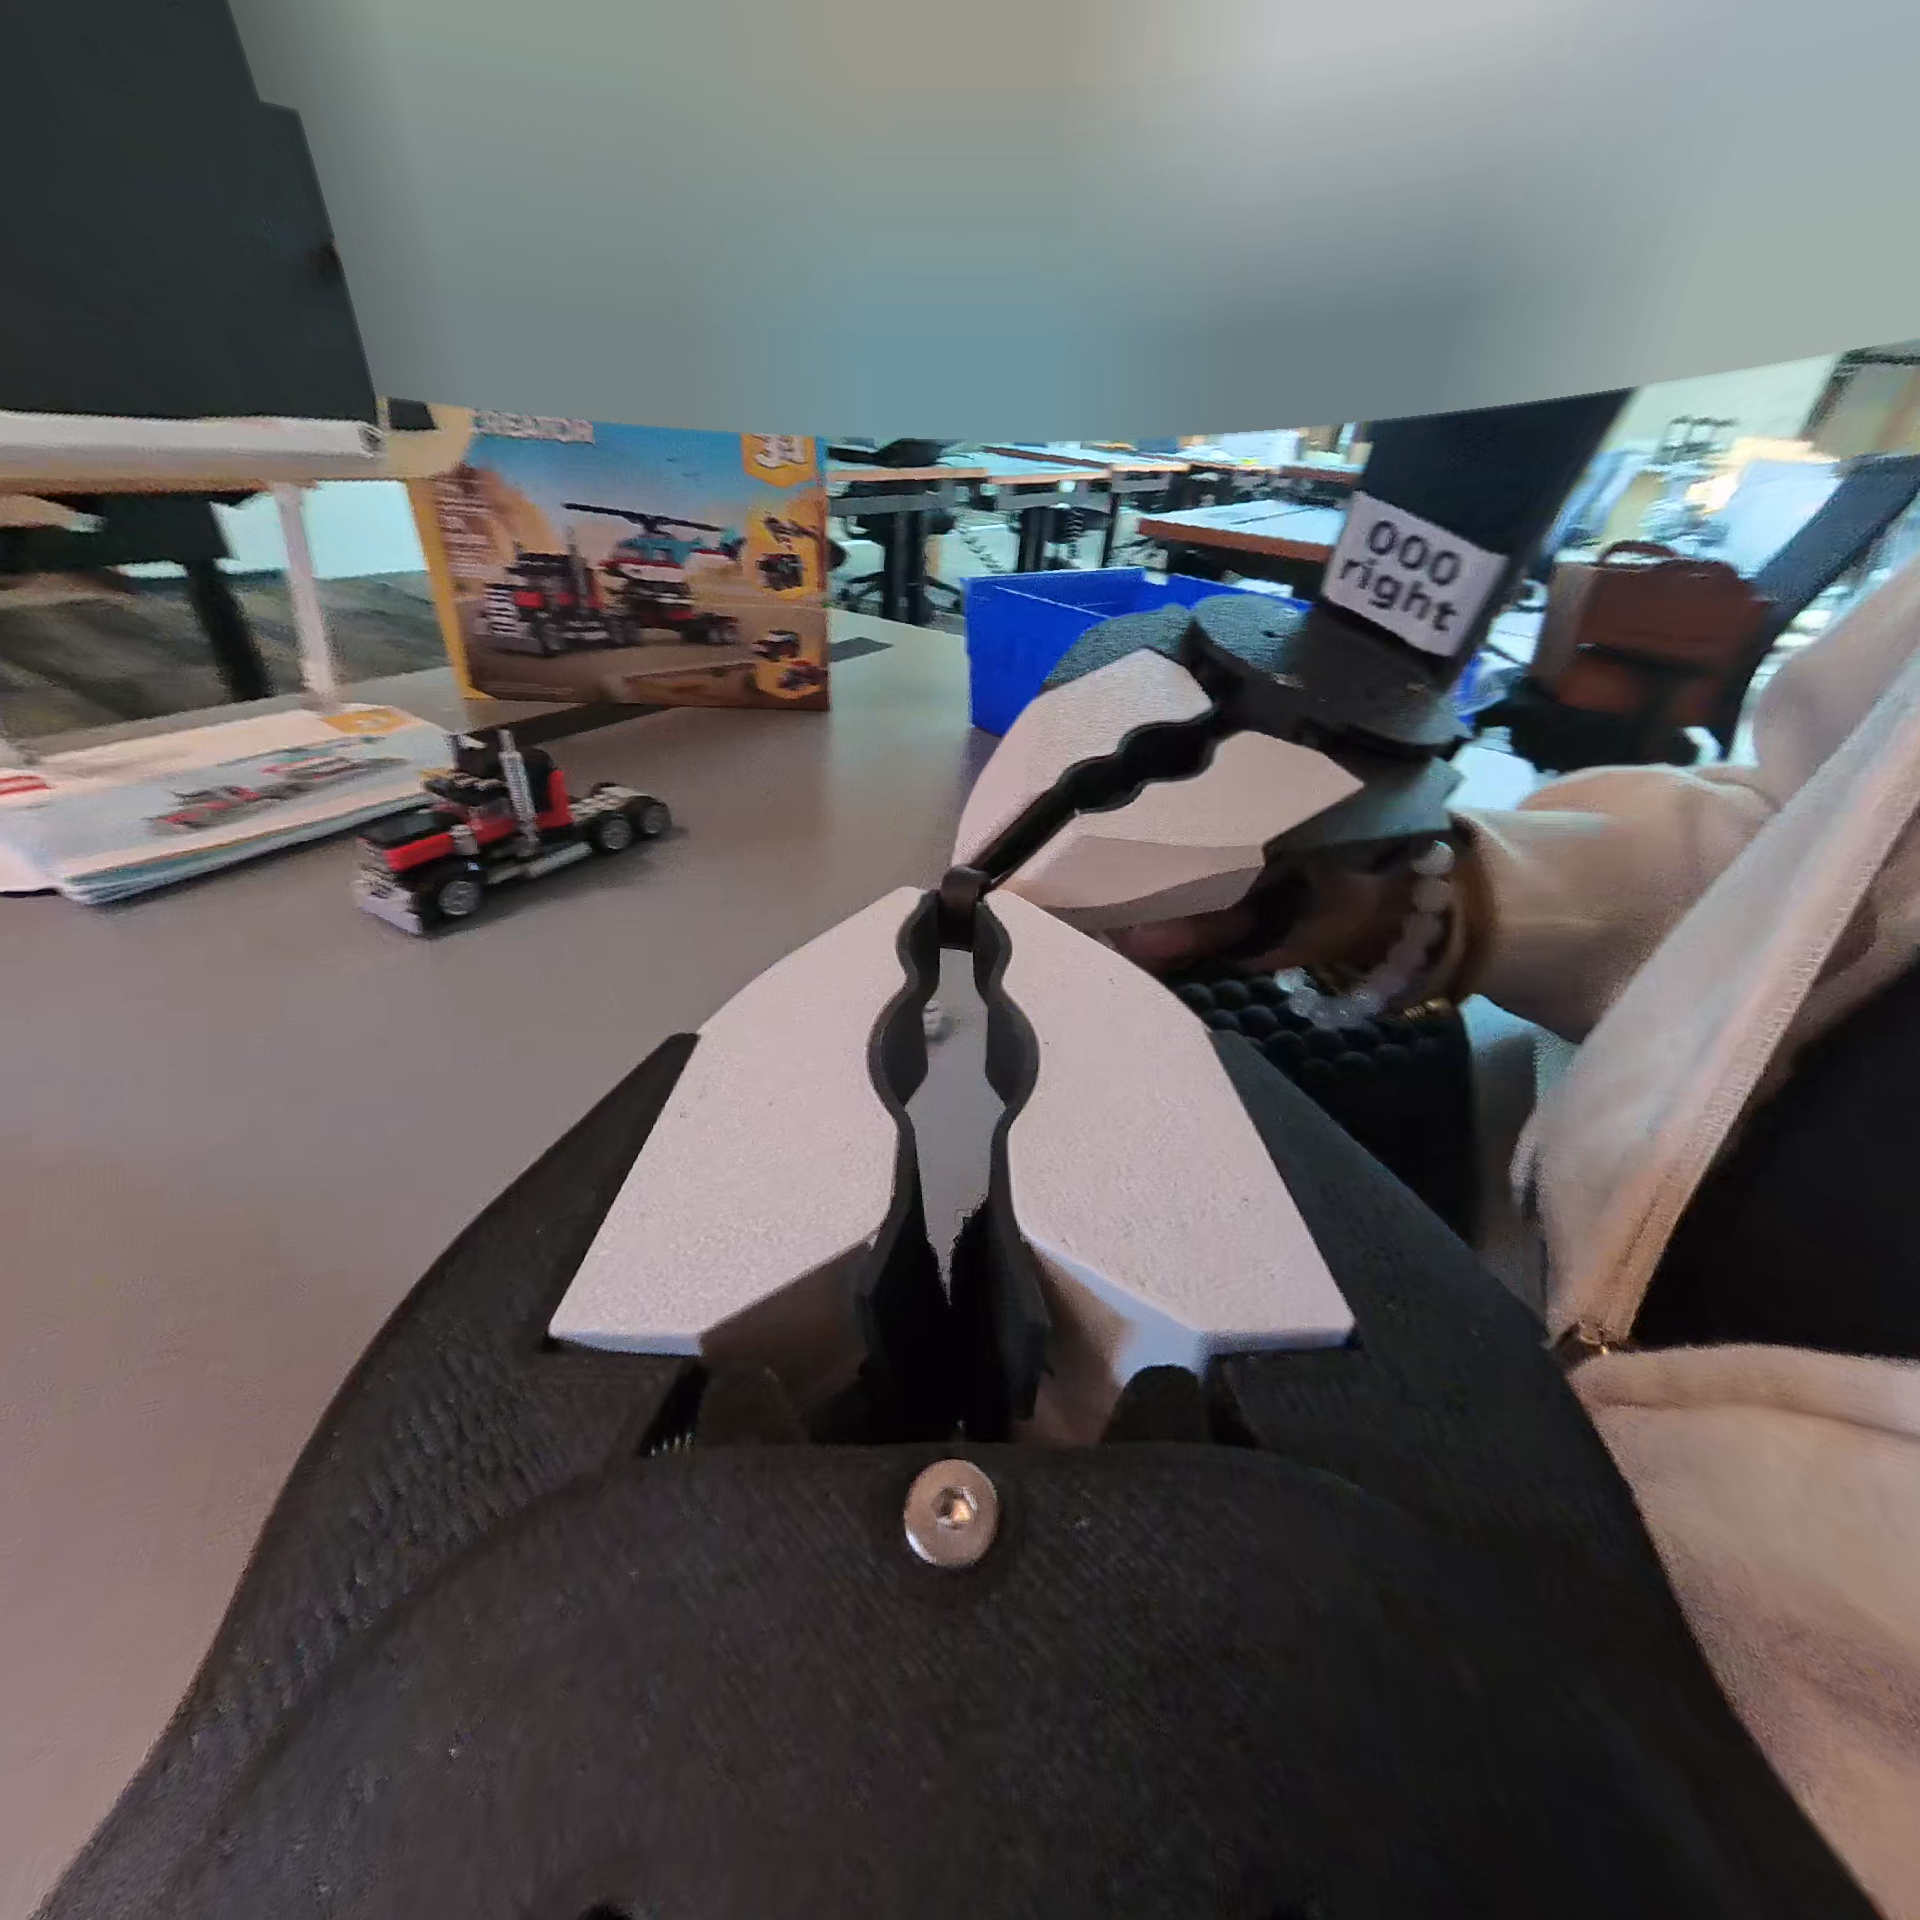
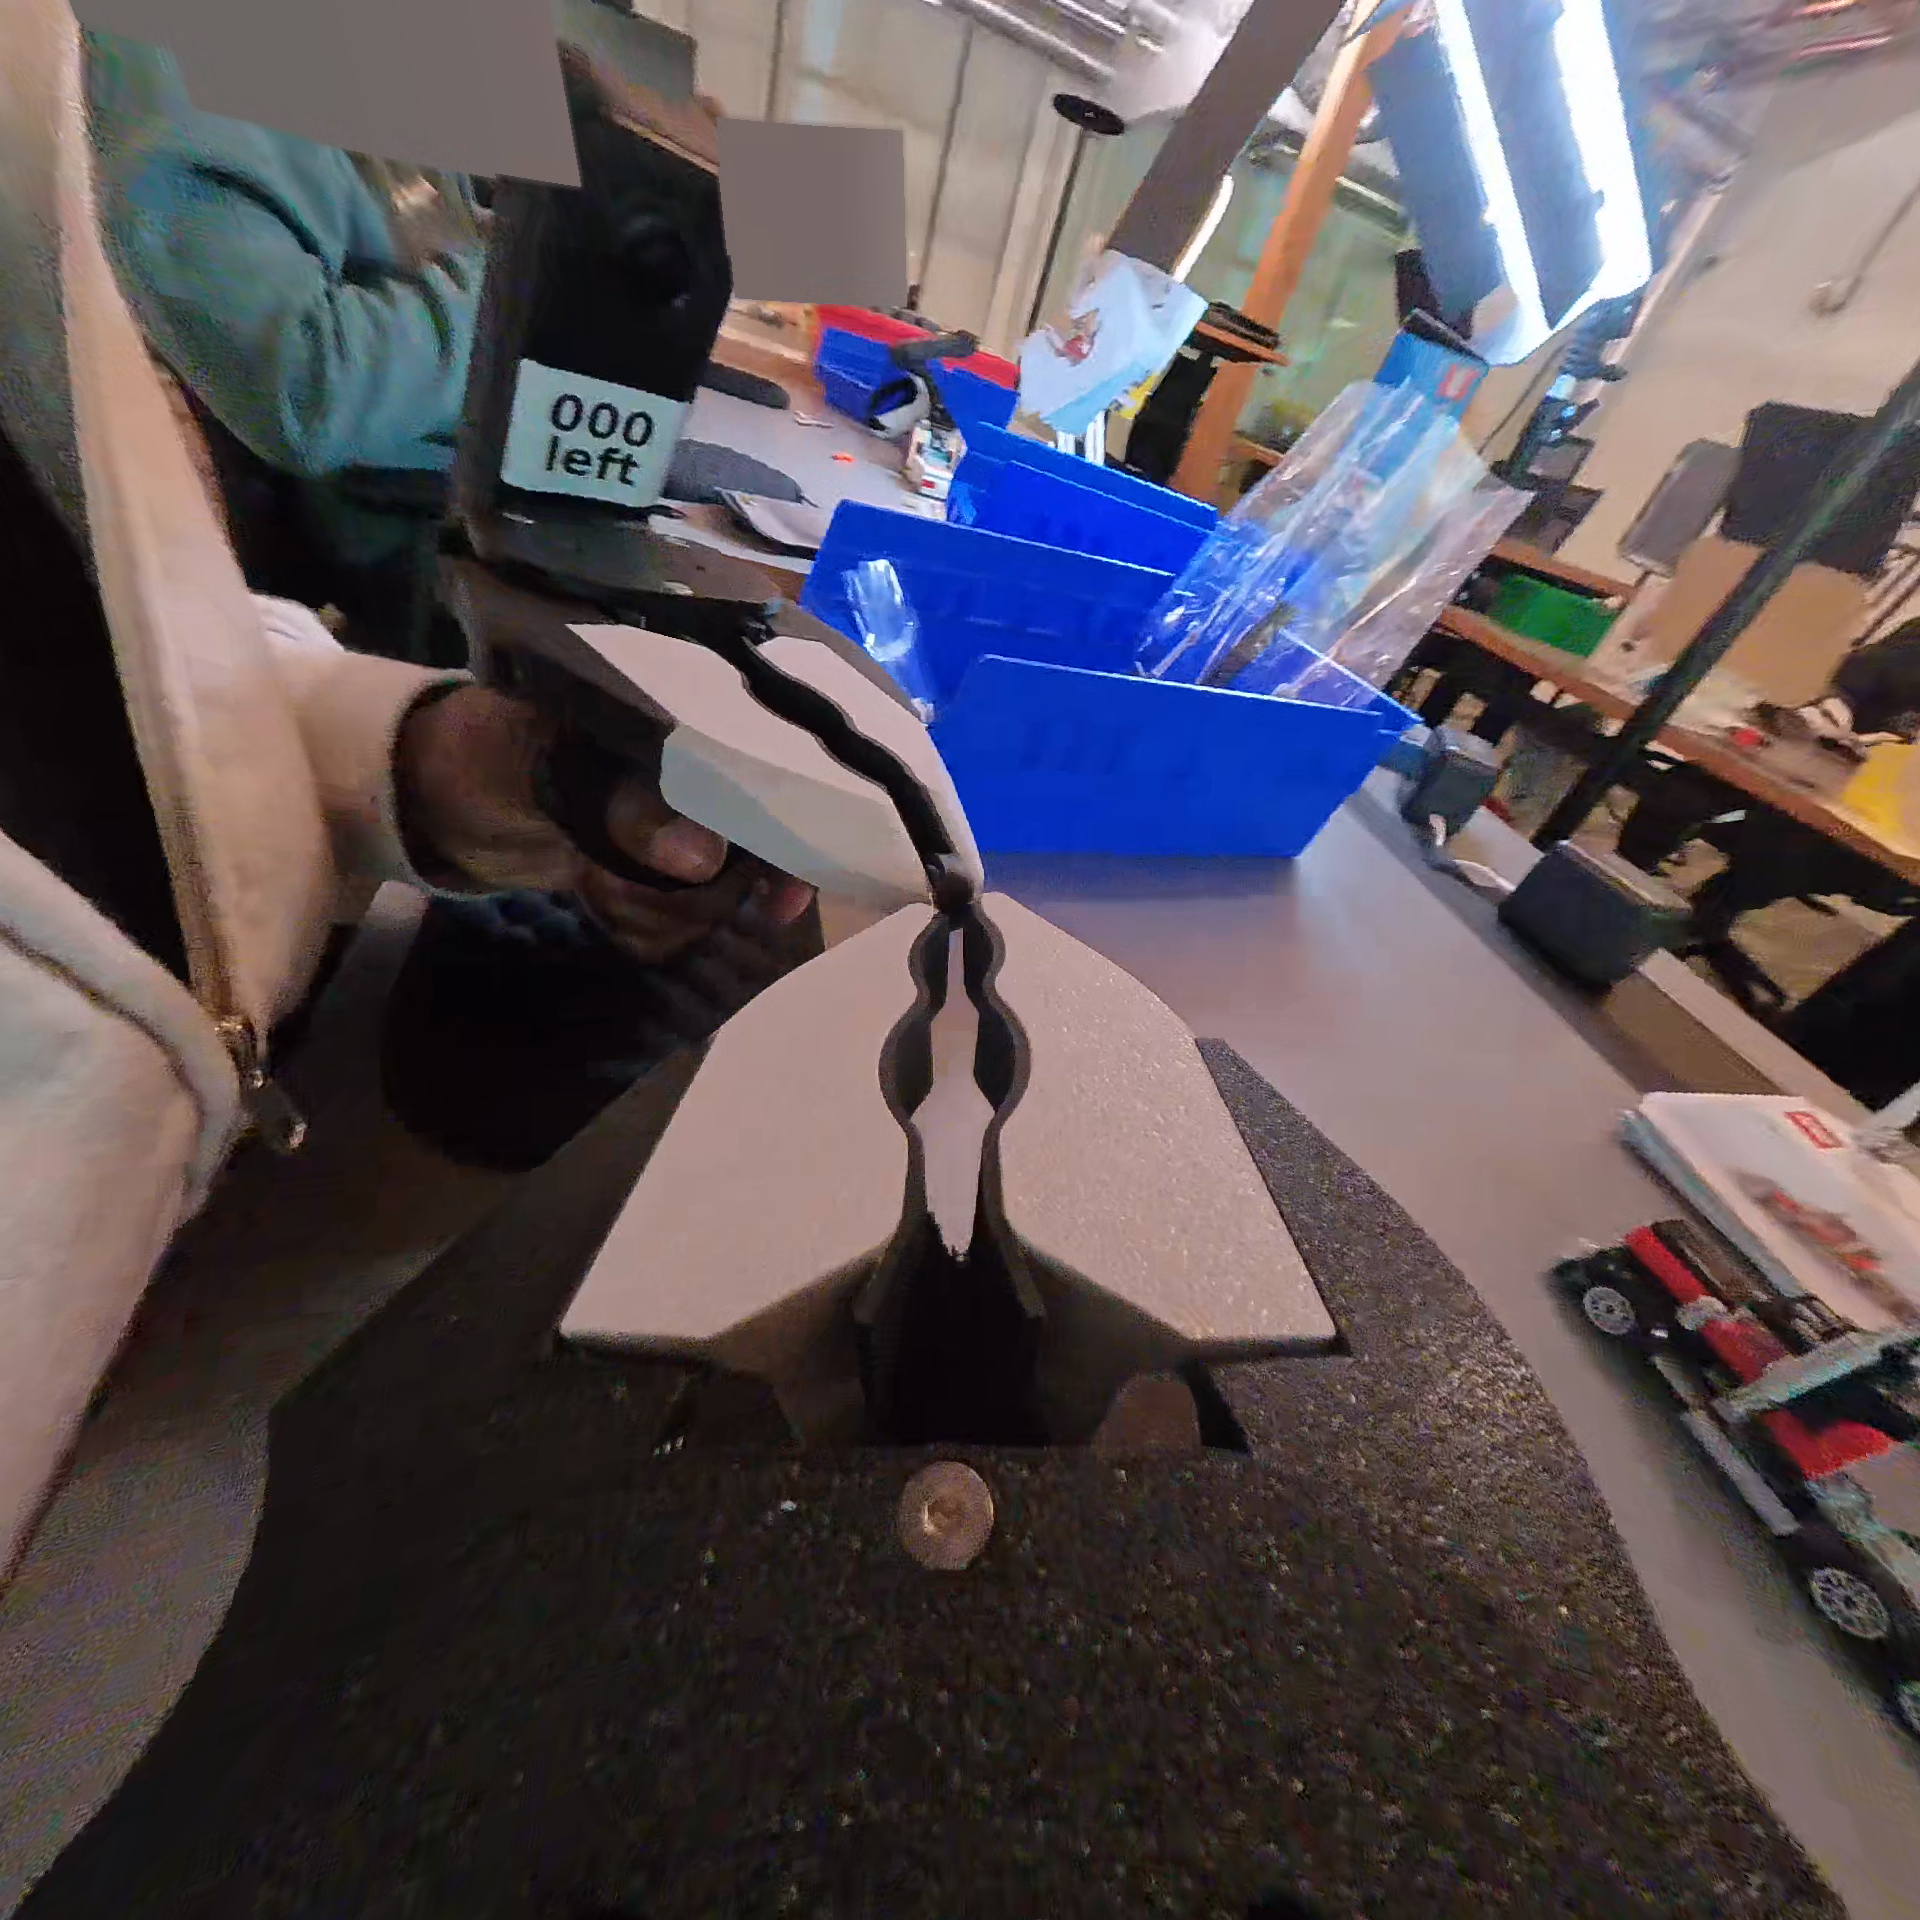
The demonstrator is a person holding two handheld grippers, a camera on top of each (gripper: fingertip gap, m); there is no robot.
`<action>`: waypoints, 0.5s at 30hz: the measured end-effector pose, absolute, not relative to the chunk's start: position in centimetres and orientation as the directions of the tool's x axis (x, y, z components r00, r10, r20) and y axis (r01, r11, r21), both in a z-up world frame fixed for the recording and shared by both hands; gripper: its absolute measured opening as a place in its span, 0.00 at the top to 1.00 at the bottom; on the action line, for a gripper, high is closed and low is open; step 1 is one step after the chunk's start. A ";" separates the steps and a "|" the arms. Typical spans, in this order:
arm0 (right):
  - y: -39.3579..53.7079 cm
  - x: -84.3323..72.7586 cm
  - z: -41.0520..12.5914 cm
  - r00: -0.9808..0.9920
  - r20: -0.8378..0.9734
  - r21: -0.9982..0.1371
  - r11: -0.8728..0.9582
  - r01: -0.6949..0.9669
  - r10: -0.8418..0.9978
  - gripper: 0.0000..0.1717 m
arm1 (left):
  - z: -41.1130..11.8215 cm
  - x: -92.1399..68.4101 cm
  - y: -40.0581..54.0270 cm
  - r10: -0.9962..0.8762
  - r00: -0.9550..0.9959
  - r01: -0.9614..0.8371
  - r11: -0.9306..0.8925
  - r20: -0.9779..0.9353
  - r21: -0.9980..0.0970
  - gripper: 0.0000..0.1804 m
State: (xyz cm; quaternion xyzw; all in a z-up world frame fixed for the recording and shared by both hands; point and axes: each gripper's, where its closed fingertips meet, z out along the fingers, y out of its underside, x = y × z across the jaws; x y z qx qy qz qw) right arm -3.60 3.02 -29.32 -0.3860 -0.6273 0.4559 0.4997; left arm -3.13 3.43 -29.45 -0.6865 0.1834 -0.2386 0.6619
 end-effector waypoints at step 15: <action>-0.6 -3.1 -30.3 -0.559 0.175 -0.954 0.279 0.106 0.811 1.00 | -29.6 -4.3 4.4 -0.524 0.851 -0.047 0.002 -0.041 -0.999 0.97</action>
